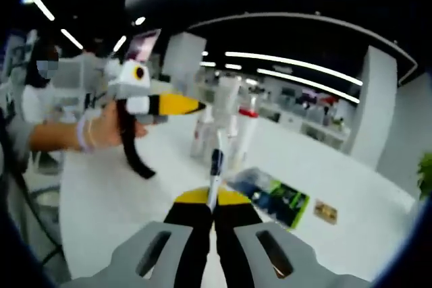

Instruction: Arrange the skincare products in the storage area until every visible bottle or jar stands upright without overlapping.

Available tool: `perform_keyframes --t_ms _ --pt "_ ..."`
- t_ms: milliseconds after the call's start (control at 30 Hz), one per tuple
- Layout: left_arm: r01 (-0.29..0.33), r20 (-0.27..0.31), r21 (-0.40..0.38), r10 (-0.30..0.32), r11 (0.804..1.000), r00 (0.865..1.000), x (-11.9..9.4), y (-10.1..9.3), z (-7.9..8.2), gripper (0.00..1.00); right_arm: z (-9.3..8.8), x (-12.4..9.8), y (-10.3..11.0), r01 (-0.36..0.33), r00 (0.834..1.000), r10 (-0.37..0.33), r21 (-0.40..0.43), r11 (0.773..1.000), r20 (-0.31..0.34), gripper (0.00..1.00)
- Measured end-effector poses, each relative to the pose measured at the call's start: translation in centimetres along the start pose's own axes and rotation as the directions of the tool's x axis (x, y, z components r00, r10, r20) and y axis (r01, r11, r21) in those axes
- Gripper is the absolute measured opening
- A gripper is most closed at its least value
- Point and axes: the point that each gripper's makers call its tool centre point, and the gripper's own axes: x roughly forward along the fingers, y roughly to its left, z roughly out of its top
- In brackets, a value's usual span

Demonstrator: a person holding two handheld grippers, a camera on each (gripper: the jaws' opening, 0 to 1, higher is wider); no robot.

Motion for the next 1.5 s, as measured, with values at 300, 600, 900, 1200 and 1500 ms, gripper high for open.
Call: perform_keyframes --t_ms 300,600,900,1200,1500 --pt "0.209 0.092 -0.101 -0.200 0.973 0.975 -0.6 -3.3 1.6 0.19 8.2 1.2 0.1 0.193 0.974 -0.142 -0.314 0.929 0.179 0.00" --pt "0.328 0.173 -0.161 -0.301 0.931 0.938 -1.1 -5.1 2.7 0.32 10.6 2.9 -0.3 0.419 0.902 -0.254 -0.560 0.715 0.350 0.00" --pt "0.333 0.199 -0.186 -0.296 0.924 0.934 -0.9 -4.8 3.0 0.47 9.5 3.5 0.2 0.422 0.892 -0.210 -0.568 0.706 0.401 0.01" --pt "0.284 0.153 -0.169 -0.259 0.944 0.954 -0.4 -3.4 2.3 0.43 7.4 4.3 0.9 0.460 0.888 -0.239 -0.726 0.512 0.393 0.01" --pt "0.236 0.124 -0.134 -0.220 0.963 0.968 -0.4 -2.5 1.8 0.21 6.9 4.3 0.9 0.463 0.886 -0.249 -0.723 0.513 0.391 0.02"
